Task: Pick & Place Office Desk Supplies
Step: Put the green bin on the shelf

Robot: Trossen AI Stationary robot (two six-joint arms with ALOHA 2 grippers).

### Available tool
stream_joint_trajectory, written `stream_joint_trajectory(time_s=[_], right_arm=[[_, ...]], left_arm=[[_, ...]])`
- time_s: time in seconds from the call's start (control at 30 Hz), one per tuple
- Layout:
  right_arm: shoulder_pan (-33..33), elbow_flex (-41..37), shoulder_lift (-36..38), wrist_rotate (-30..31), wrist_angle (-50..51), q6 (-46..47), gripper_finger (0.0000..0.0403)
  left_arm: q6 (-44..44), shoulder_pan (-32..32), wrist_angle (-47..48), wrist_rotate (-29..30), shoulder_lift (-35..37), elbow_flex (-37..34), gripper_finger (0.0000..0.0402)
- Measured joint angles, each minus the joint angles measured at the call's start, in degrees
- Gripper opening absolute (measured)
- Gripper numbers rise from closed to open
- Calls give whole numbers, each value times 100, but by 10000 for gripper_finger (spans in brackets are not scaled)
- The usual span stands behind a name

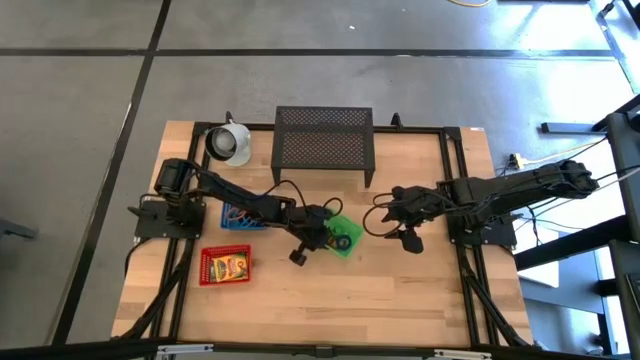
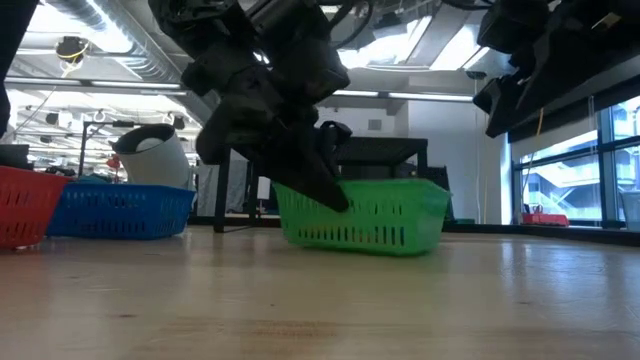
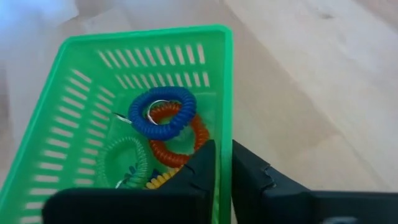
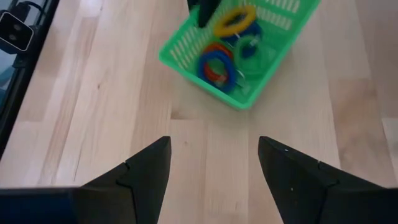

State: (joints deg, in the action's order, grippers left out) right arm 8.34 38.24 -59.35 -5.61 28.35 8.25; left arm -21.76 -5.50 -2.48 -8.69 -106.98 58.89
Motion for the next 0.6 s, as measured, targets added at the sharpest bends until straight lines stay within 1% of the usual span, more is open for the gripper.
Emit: stream_joint_trajectory(time_s=[0.13,0.33,0.47,0.6], right_arm=[[0,0,-5,-1,-61,-37,245],[0,2,-24,-288,-231,-300,245],[0,2,-172,-374,-301,-841,245],[2,2,-506,-452,-424,-1444,245]], left_arm=[[140,0,-45,92,0,0,66],[983,-2,-462,154,76,2,118],[1338,-17,-416,409,340,155,133],[1968,-84,-206,729,714,278,136]])
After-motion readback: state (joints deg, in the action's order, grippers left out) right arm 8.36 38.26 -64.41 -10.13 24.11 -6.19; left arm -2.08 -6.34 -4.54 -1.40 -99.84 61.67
